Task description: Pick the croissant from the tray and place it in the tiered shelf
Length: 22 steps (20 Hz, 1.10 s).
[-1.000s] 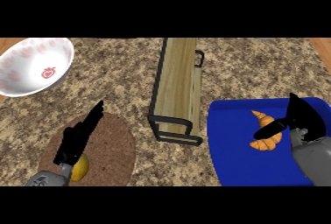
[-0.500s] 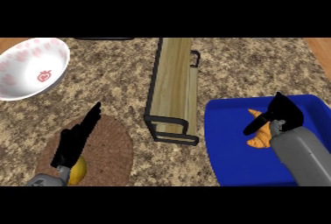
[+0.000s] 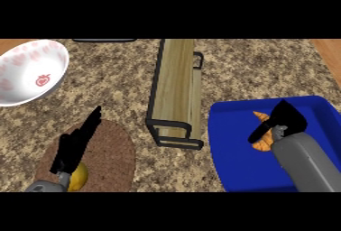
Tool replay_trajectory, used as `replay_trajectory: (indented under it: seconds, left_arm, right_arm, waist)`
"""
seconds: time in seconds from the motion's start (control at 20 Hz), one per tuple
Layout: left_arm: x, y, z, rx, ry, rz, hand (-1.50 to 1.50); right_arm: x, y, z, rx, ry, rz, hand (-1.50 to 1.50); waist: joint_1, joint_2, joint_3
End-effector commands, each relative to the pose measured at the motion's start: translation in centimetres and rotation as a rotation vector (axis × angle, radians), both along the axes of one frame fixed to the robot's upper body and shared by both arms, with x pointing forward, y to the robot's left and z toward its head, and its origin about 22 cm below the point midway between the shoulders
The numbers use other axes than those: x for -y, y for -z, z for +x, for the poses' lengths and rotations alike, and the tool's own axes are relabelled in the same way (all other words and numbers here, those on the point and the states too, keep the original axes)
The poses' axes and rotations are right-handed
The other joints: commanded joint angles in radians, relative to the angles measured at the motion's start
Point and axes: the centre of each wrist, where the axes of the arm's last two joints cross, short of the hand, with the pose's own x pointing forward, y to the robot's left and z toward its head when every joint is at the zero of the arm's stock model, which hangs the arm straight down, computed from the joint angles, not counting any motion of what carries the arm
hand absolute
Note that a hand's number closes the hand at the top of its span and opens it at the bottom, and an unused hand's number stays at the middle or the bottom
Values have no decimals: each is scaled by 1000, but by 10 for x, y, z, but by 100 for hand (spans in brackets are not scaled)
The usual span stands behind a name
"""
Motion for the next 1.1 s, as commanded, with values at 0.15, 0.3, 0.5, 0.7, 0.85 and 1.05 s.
replay_trajectory:
  seconds: [0.15,0.3,0.5,0.7,0.85,1.05]
  left_arm:
    - [-16,-2,-12,-24,0,19,0]
    - [5,-14,-2,-10,-2,-8,0]
    - [-4,1,-16,-19,7,-12,0]
    - [6,-4,-4,-31,-6,-10,0]
    - [19,4,1,-36,-2,-9,0]
    - [12,2,25,-34,-4,-6,0]
  right_arm:
    - [4,0,8,-120,176,-59,-150]
    - [14,24,4,-139,182,-63,-150]
    - [-4,18,4,-137,178,-60,-150]
    - [12,31,6,-148,171,-63,-150]
    - [8,39,1,-123,148,-6,150]
    - [5,48,2,-92,58,-16,150]
  waist:
    - [4,2,-3]
    - [9,5,-2]
    - [6,3,-3]
    - [5,4,-2]
    - [0,4,-2]
    - [-2,6,-3]
